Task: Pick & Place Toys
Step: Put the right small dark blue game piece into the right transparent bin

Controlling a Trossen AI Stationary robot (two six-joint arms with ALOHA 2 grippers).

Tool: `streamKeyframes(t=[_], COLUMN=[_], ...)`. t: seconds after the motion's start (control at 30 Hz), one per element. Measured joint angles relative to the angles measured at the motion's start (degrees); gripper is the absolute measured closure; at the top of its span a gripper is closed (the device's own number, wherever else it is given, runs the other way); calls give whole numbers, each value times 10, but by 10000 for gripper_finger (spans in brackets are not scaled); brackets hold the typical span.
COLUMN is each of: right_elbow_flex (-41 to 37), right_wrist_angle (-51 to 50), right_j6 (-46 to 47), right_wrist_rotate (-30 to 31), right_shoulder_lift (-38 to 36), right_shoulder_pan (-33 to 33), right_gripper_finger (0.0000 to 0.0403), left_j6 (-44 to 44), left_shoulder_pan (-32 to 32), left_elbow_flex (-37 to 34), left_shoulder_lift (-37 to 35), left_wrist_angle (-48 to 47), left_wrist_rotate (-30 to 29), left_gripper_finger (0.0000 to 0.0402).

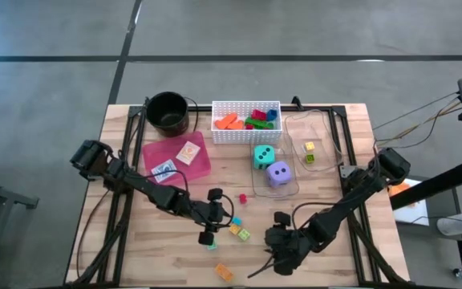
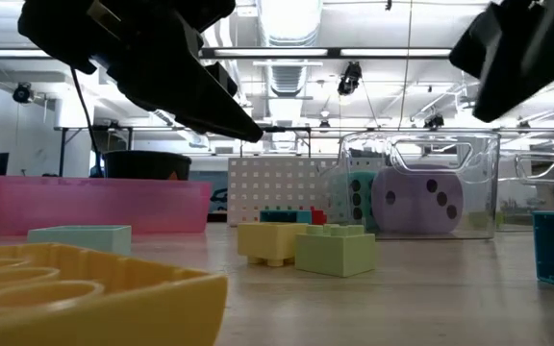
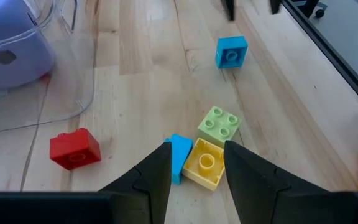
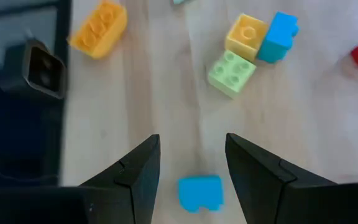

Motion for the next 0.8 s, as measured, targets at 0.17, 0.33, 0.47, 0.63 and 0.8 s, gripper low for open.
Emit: streamKeyframes(t=[0.17,0.33,0.47,0.63,0.8], right_elbow_flex=[-23,-40,-42,-45,-54], right_wrist_angle=[40,37,38,25,42], right_j6=[-6,-5,13,50,56], right_wrist_rotate=[1,0,22,24,23], right_shoulder_lift=[14,27,26,24,24], right_shoulder_pan=[14,14,12,16,22], right_gripper_finger=[220,220,220,220,220], left_j6=[0,0,0,0,0], left_shoulder_pan=[0,0,0,0,0], left_elbow_flex=[0,0,0,0,0], left_shoulder_lift=[0,0,0,0,0], left_wrist_angle=[0,0,-1,-1,-1], left_wrist_rotate=[0,0,0,0,0], left_gripper_finger=[252,252,252,252,252])
